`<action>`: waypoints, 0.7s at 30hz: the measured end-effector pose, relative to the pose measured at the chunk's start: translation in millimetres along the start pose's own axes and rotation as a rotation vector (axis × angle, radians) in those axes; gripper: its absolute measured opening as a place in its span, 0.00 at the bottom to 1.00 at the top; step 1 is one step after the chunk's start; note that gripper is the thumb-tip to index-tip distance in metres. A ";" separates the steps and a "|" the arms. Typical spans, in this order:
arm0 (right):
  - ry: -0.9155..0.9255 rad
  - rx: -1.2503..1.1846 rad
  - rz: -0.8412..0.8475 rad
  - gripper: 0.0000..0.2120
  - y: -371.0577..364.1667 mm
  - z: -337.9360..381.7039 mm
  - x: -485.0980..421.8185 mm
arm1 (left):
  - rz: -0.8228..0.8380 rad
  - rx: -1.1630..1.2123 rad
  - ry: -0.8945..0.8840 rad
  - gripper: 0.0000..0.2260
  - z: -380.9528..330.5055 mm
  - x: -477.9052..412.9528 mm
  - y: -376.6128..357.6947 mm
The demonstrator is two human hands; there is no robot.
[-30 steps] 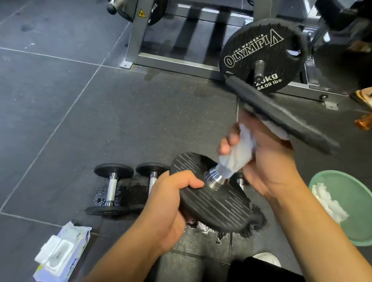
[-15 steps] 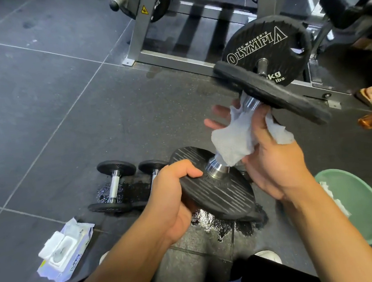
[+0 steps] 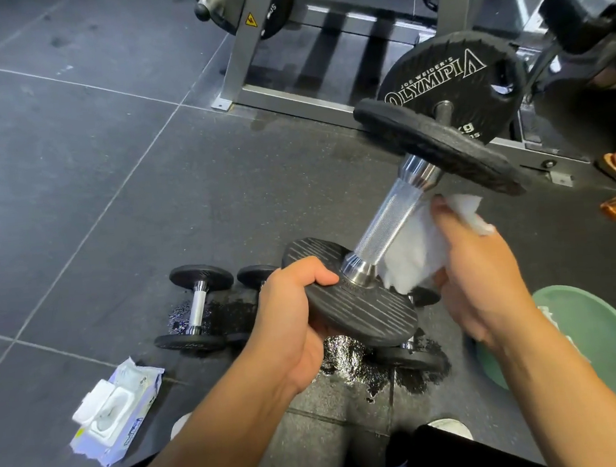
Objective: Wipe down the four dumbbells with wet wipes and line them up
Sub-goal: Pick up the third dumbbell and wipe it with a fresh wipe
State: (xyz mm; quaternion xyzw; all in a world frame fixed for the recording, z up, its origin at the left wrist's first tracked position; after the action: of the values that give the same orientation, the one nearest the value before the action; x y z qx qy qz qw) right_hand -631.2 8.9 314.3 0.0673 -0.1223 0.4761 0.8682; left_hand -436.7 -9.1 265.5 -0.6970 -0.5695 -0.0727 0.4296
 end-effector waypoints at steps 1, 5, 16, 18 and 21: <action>-0.027 -0.112 0.074 0.08 -6.3 -3.2 1.3 | 0.006 -0.001 -0.003 0.17 -0.9 0.4 -1.1; -0.014 -0.052 0.404 0.19 -30.5 -8.0 19.3 | -0.013 -0.012 -0.027 0.05 -6.0 -1.1 -0.9; 0.109 0.461 0.328 0.12 -25.7 -0.7 21.6 | 0.035 0.012 -0.061 0.10 -12.1 -1.1 -1.6; 0.115 0.456 0.293 0.14 -32.3 -0.2 24.1 | 0.029 -0.009 -0.101 0.09 -15.4 -1.6 -0.8; 0.104 0.444 0.215 0.13 -41.5 -5.5 25.2 | 0.003 -0.048 -0.209 0.14 -22.6 -1.4 1.0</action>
State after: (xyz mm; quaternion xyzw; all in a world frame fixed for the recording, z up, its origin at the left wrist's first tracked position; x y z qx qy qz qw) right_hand -582.3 8.3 315.9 0.2184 0.0234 0.5839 0.7816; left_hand -427.5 -25.5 278.1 -0.7117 -0.6082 -0.0125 0.3514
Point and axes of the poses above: each hand's wrist, its own x-axis away from the middle knuckle, its own y-axis out of the back of the hand, z = x × y, the point moved 9 cm from there along -x, towards the middle knuckle, and after that the axes turned 3 degrees about -y, right-handed, at the moved point
